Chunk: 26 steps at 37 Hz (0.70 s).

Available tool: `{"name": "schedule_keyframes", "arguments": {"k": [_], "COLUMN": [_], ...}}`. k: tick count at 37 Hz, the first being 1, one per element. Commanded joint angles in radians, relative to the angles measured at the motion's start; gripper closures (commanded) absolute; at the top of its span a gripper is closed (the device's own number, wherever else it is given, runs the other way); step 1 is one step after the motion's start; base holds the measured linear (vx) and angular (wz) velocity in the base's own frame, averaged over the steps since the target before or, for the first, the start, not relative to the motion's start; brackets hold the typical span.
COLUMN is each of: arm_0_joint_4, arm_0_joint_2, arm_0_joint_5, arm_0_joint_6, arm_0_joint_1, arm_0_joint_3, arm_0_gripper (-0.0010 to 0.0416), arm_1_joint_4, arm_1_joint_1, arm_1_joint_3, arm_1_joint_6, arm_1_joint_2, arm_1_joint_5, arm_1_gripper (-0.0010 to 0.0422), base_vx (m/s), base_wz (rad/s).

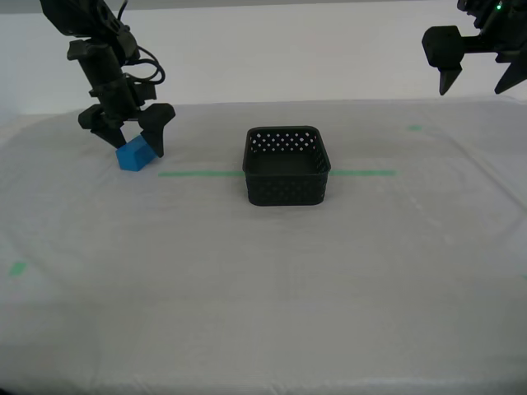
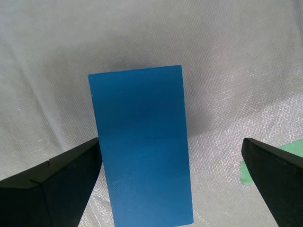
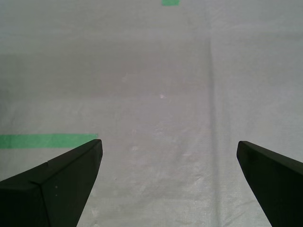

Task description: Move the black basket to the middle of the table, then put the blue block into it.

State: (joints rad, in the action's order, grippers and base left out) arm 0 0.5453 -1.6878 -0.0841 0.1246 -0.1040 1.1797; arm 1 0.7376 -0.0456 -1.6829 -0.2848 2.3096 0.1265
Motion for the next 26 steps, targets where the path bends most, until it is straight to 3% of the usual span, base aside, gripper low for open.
{"name": "schedule_keyframes", "arguments": {"k": [1, 23, 26], "arm_0_joint_4": [0.000, 0.000, 0.000], "arm_0_joint_2": [0.000, 0.000, 0.000], "arm_0_joint_5": [-0.003, -0.003, -0.003], "arm_0_joint_6": [-0.001, -0.001, -0.001], "arm_0_joint_1": [0.000, 0.000, 0.000], "arm_0_joint_3": [0.000, 0.000, 0.000], "arm_0_gripper": [0.0007, 0.0007, 0.0007], "arm_1_joint_4": [-0.005, -0.007, -0.007], "arm_1_joint_1": [0.000, -0.001, -0.001], "arm_1_joint_3": [0.000, 0.000, 0.000], "arm_1_joint_6": [-0.003, -0.004, -0.004], "arm_1_joint_2": [0.001, 0.001, 0.004], "arm_1_joint_5": [0.005, 0.005, -0.015], "arm_1_gripper": [0.0012, 0.0012, 0.0013], "base_vx": [0.000, 0.000, 0.000], "base_wz": [0.000, 0.000, 0.000]}}
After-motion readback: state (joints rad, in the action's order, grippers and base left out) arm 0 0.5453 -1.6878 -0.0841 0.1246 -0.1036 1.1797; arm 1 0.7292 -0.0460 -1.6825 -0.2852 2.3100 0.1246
